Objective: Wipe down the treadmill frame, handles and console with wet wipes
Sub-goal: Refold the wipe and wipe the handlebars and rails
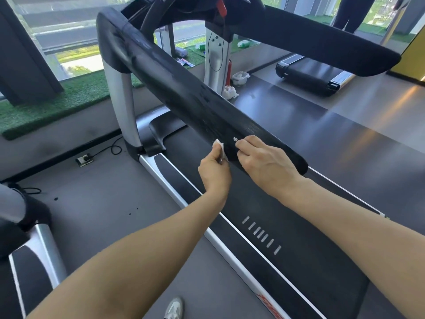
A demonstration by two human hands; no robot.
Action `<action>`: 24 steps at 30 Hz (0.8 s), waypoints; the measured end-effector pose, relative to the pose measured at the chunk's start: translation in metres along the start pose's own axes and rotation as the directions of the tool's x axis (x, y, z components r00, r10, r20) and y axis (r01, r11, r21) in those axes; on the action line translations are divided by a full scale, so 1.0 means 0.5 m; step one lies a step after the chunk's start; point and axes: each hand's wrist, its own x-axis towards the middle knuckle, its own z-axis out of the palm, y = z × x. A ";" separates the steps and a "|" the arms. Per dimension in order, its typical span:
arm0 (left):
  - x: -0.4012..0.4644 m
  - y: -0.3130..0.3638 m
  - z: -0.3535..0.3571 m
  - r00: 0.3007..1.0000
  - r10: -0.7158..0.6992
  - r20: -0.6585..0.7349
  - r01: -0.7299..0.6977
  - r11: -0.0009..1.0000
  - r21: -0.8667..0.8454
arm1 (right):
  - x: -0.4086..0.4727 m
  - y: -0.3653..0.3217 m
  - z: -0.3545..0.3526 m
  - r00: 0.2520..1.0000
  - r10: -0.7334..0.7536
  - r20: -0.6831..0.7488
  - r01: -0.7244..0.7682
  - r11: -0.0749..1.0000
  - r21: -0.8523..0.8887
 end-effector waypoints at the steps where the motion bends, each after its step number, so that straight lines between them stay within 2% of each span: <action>1: -0.010 -0.002 0.001 0.999 -0.001 0.033 0.002 1.000 -0.012 | -0.001 -0.001 -0.001 1.000 -0.002 0.003 0.002 1.000 0.003; 4: -0.038 -0.016 0.006 0.994 0.011 0.105 -0.006 0.999 -0.052 | -0.003 -0.002 -0.002 1.000 -0.006 -0.006 0.006 1.000 -0.002; 8: -0.009 -0.024 0.005 0.993 0.055 0.106 -0.064 0.994 0.086 | -0.004 -0.004 -0.008 1.000 -0.005 -0.006 0.004 0.998 -0.056; 11: 0.021 -0.016 -0.004 0.999 0.006 0.053 -0.011 0.996 0.093 | -0.004 -0.004 -0.008 1.000 -0.010 0.013 0.011 0.998 -0.059; 14: 0.020 -0.005 -0.029 0.992 -0.062 0.108 0.060 0.998 0.020 | -0.002 -0.009 -0.017 0.998 0.005 0.060 -0.003 0.999 -0.038; 18: 0.005 0.018 -0.069 0.980 -0.156 0.123 0.175 0.970 -0.167 | 0.015 -0.026 -0.023 0.956 0.152 0.249 -0.152 0.988 -0.018; 20: -0.005 0.031 -0.085 0.967 -0.211 0.144 0.242 0.936 -0.257 | 0.039 -0.035 -0.026 0.907 0.221 0.359 -0.268 0.959 0.086; 22: -0.012 0.042 -0.101 0.952 -0.256 0.168 0.299 0.895 -0.331 | 0.074 -0.050 -0.031 0.848 0.308 0.432 -0.439 0.864 0.247; 24: -0.013 0.052 -0.116 0.948 -0.249 0.197 0.310 0.856 -0.414 | 0.105 -0.069 -0.016 0.794 0.380 0.475 -0.579 0.712 0.398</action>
